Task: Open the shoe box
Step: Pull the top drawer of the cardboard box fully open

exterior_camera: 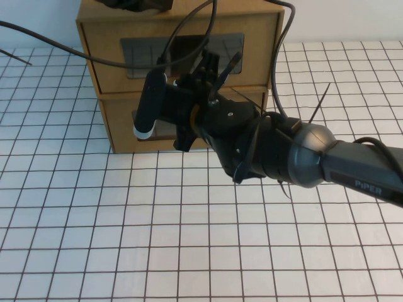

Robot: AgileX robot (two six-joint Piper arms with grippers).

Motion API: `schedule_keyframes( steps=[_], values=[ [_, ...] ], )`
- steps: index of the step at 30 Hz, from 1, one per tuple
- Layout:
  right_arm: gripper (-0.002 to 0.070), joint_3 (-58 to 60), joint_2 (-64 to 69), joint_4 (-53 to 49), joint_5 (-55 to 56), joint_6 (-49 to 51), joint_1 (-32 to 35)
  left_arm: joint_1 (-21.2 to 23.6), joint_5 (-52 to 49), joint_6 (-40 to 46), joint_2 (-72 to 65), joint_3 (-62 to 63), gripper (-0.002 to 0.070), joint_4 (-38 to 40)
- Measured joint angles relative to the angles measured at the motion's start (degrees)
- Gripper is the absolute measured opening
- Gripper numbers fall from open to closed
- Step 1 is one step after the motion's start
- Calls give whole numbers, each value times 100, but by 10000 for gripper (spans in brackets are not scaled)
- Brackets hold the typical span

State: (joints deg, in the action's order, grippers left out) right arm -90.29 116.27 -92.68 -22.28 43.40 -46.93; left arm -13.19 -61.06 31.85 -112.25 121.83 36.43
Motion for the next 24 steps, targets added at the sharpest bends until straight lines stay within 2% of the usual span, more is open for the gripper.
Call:
schedule_keyframes(
  steps=[10, 16, 24],
  values=[
    [175, 0, 50, -259, 108, 0, 58, 0, 0, 0, 0, 0, -2, 0],
    [132, 0, 72, -313, 48, -94, 61, 0, 0, 0, 0, 0, -2, 0],
    [122, -39, 113, -352, 14, -104, 61, 0, -9, 0, 0, 0, -2, 0]
  ],
)
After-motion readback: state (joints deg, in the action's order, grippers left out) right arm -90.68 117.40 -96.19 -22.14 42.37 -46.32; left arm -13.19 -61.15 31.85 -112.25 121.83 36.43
